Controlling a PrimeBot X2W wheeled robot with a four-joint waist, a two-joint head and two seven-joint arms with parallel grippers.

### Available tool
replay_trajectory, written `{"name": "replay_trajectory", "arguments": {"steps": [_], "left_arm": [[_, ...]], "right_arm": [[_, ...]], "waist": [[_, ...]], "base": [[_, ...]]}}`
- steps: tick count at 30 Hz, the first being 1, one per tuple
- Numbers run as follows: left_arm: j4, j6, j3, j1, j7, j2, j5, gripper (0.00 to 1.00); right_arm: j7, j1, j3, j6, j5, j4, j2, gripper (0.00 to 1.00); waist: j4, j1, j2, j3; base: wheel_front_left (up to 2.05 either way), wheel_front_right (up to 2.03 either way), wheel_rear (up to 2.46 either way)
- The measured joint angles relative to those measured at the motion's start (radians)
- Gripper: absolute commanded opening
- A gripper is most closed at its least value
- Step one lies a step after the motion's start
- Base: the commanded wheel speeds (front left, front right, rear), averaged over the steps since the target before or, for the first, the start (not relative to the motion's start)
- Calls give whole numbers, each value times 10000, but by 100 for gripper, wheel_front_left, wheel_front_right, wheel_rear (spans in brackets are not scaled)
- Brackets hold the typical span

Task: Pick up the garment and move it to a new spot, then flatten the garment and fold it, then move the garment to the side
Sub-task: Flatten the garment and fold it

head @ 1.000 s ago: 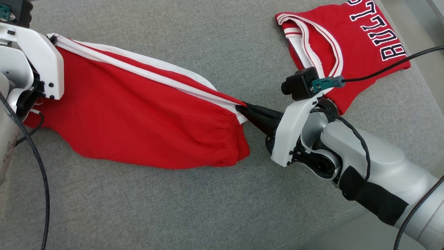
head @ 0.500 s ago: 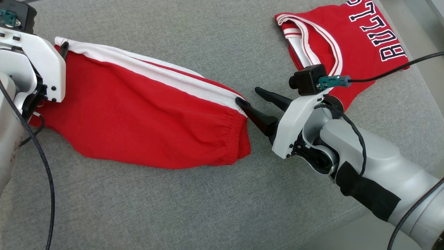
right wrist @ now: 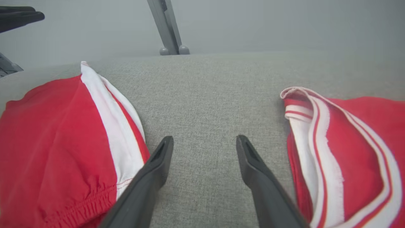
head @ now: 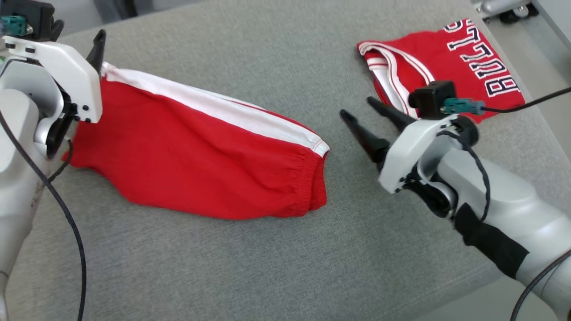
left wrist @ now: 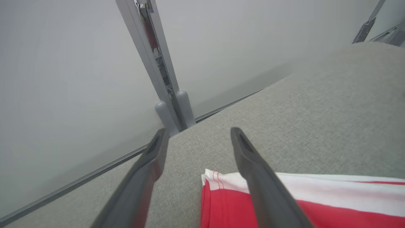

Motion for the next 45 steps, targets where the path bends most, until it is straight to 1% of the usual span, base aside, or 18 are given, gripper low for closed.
{"name": "replay_trajectory", "arguments": {"steps": [5, 7, 9, 11, 15, 18, 21, 23, 25, 28, 32, 34, 36, 38, 40, 42, 43, 45], "left_arm": [[-602, 29, 261, 498, -1139, -98, -261, 100], [-955, 81, 353, 810, -1609, -117, -334, 100], [-1404, 94, 284, 1169, -2052, -52, -226, 100], [-1866, 366, 437, 1608, -2575, -73, -286, 100], [-2849, 880, 560, 2752, -3308, -161, -362, 100], [-3751, 1336, 748, 3728, -3636, -142, -343, 100], [-4723, 1847, 1043, 4729, -3768, -134, -169, 100], [-5400, 2046, 1325, 5454, -3783, -188, 0, 100], [-6213, 2245, 1779, 6158, -3797, -403, 330, 100], [-7010, 2439, 2497, 7343, -3808, -769, 907, 100], [-7421, 2299, 3018, 8749, -3808, -1452, 1695, 100], [-7507, 2224, 3574, 9291, -3808, -2048, 1710, 100], [-7520, 2008, 3887, 9725, -3808, -2393, 2171, 100], [-7524, 1847, 4474, 10114, -3808, -2884, 2403, 100], [-7513, 1666, 4943, 10471, -3810, -3260, 2895, 100], [-7501, 1467, 5444, 10891, -3808, -3657, 3051, 100], [-7503, 1350, 5655, 11095, -3808, -3806, 3154, 100], [-7513, 1120, 6000, 11324, -3810, -3921, 3482, 100]], "right_arm": [[-297, 61, -552, 0, -920, 545, -213, 100], [-309, 213, -1377, 0, -1509, 393, -286, 100], [-320, 502, -2364, 0, -2119, -10, -368, 100], [-320, 1055, -3381, 2, -2941, -468, -489, 100], [-322, 2326, -5450, 0, -5039, -1584, -583, 100], [-341, 3513, -6780, 0, -6610, -2520, -387, 100], [-345, 4653, -7973, 0, -7866, -3450, -44, 100], [-345, 5372, -8583, 0, -8489, -3973, 265, 100], [-343, 6016, -9012, 2, -9051, -4422, 541, 100], [-345, 6803, -9618, 2, -9624, -5053, 936, 100], [-345, 7647, -10138, 2, -10140, -5526, 1413, 100], [-345, 7993, -10343, 0, -10255, -5611, 1576, 100], [-345, 8286, -10500, 0, -10366, -5624, 1720, 100], [-345, 8566, -10659, 2, -10385, -5634, 1822, 100], [-345, 8759, -10700, 0, -10441, -5624, 1919, 100], [-345, 8931, -10705, 0, -10454, -5614, 1994, 100], [-345, 9004, -10715, 0, -10454, -5609, 2015, 100], [-345, 9063, -10773, 0, -10452, -5591, 2044, 100]], "waist": [[304, 0, 0, -541], [449, 0, 0, -766], [610, 0, 0, -1000], [803, 0, 0, -1225], [1243, 0, 1, -1663], [1578, 0, 0, -1968], [1900, 0, 1, -2237], [2102, 0, 0, -2389], [2283, 0, 0, -2525], [2496, 0, 0, -2717], [2704, 0, 1, -2904], [2794, 0, 0, -2974], [2872, 0, 0, -3051], [2944, 0, 0, -3134], [2996, 0, 0, -3230], [3021, 0, 0, -3330], [3032, 0, 1, -3370], [3054, 0, 0, -3424]], "base": [[0, 0, 0], [0, 0, 0], [0, 0, 0], [0, 0, 0], [0, 0, 0], [0, 0, 0], [0, 0, 0], [0, 0, 0], [0, 0, 0], [0, 0, 0], [0, 0, 0], [0, 0, 0], [0, 0, 0], [0, 0, 0], [0, 0, 0], [0, 0, 0], [0, 0, 0], [0, 0, 0]]}}
